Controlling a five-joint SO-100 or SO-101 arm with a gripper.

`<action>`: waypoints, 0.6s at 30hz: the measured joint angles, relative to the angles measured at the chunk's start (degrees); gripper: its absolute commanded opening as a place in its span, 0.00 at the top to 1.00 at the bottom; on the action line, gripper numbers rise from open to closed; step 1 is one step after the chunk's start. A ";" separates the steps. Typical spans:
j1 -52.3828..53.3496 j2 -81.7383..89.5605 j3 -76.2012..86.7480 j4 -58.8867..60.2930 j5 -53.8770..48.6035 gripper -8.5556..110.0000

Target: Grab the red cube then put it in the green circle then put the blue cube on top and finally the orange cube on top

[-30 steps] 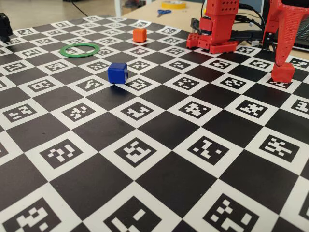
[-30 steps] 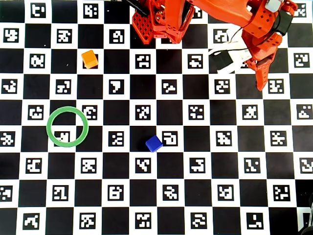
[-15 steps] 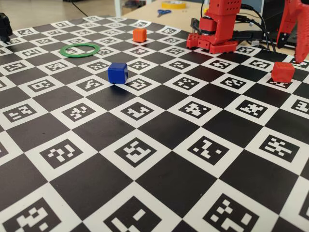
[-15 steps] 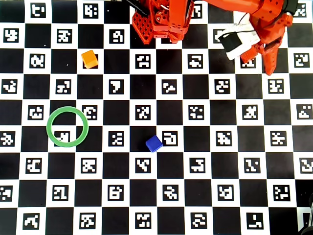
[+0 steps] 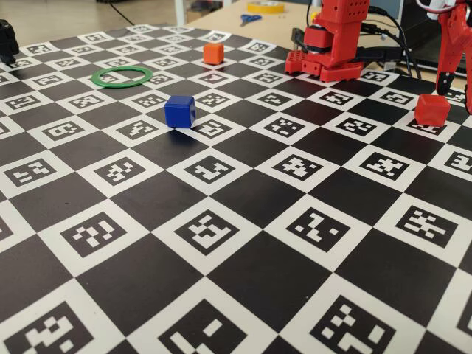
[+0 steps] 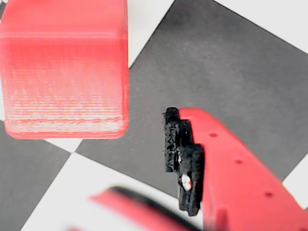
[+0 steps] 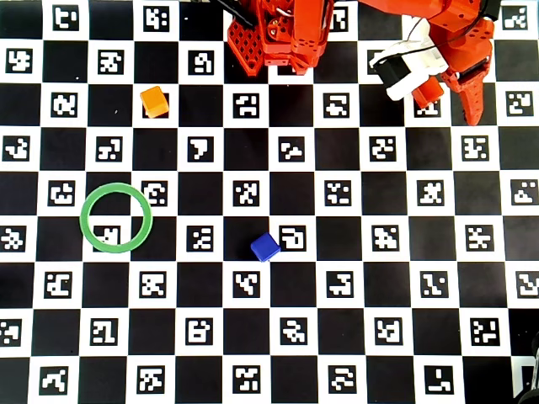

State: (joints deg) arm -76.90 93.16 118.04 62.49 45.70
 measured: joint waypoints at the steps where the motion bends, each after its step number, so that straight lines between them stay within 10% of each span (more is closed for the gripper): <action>1: 0.00 0.00 0.44 -0.53 0.00 0.44; 18: 3.43 0.00 5.62 -7.21 -0.70 0.45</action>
State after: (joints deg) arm -73.48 93.16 123.66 55.28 45.00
